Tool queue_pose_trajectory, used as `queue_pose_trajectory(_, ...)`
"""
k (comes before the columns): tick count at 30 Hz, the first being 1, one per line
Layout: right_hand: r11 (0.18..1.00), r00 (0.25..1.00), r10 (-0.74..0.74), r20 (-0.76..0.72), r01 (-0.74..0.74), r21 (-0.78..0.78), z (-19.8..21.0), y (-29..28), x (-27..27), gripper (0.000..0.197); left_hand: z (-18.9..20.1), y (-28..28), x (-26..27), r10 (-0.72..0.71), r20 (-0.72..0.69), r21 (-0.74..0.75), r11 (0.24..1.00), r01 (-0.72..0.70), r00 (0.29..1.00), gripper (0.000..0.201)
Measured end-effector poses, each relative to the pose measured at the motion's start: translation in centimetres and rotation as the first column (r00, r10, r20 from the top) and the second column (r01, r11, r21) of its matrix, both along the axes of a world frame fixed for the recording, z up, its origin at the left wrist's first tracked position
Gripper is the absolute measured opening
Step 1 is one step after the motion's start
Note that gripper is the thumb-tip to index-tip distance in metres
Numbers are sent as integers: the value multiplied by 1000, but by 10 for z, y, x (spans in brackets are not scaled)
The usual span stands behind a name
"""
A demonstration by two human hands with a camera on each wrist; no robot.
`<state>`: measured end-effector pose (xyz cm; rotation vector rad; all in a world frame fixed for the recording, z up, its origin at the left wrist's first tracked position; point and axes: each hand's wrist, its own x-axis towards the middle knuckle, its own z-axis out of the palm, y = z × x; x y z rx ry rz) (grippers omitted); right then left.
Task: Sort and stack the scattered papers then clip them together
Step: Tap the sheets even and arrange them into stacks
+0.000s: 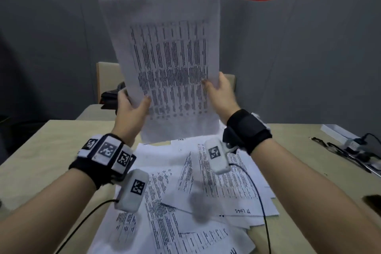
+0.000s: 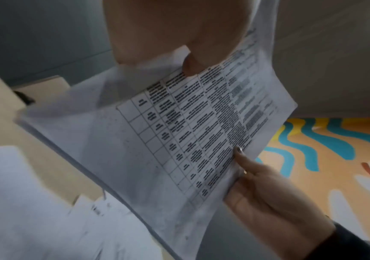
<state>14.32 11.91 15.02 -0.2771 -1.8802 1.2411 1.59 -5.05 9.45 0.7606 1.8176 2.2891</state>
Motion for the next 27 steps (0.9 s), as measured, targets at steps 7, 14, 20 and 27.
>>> queue_pose_trajectory(7,957,999,9,38,3,-291,-103,-13,3,24,-53,-8,11,62,42,-126,990,-56,997,26)
queue_pose_trajectory(14,967,985,-18,172,60,-246,-103,-15,3,25,-62,-19,9,25,-24,-311,950,-31,999,15)
queue_pose_trajectory(20,988,829,-78,554,141,-71,-109,-10,-11,32,-66,-28,-23,-51,36,-591,804,63,998,19)
queue_pose_trajectory(27,989,565,54,823,83,-122,-170,-23,-14,28,-134,-43,-37,-37,124,-842,525,125,992,25)
